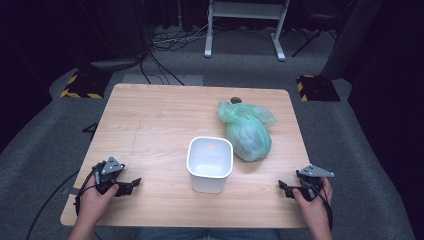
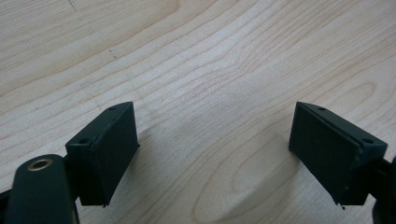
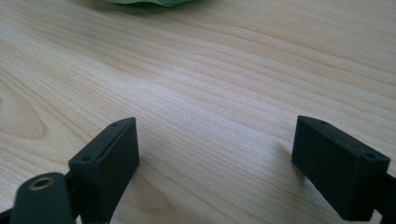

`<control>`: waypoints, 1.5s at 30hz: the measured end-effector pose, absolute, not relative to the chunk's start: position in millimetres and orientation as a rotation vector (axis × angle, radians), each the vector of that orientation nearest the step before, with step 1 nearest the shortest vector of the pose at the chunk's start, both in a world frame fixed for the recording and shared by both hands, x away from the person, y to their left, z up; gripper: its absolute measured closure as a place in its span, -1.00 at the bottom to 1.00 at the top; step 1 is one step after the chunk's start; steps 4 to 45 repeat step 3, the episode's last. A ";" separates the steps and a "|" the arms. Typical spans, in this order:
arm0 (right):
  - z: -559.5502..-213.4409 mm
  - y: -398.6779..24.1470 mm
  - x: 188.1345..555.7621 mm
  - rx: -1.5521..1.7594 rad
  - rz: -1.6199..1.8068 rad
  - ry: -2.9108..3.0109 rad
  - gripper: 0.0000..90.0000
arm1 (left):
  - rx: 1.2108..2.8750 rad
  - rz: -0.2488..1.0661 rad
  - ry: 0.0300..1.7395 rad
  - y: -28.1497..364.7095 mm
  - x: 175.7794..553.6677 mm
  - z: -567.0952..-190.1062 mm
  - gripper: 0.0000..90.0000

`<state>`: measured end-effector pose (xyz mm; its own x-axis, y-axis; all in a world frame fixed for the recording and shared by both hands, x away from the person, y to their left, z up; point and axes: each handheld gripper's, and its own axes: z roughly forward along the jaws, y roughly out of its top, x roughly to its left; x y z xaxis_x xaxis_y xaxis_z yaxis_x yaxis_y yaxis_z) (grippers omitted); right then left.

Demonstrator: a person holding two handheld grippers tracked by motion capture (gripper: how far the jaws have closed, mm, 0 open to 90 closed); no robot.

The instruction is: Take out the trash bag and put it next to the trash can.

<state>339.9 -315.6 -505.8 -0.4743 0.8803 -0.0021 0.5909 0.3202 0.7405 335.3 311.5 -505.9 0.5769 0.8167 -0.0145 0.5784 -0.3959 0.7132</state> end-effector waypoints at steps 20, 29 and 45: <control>-505.8 -315.4 340.0 1.306 0.964 2.184 -0.69 | 2.120 0.446 1.108 311.4 335.2 -506.0 -0.66; -505.8 -315.4 340.0 1.306 0.964 2.184 -0.69 | 2.120 0.446 1.108 311.4 335.2 -506.0 -0.66; -505.8 -315.4 340.0 1.306 0.964 2.184 -0.69 | 2.120 0.446 1.108 311.4 335.2 -506.0 -0.66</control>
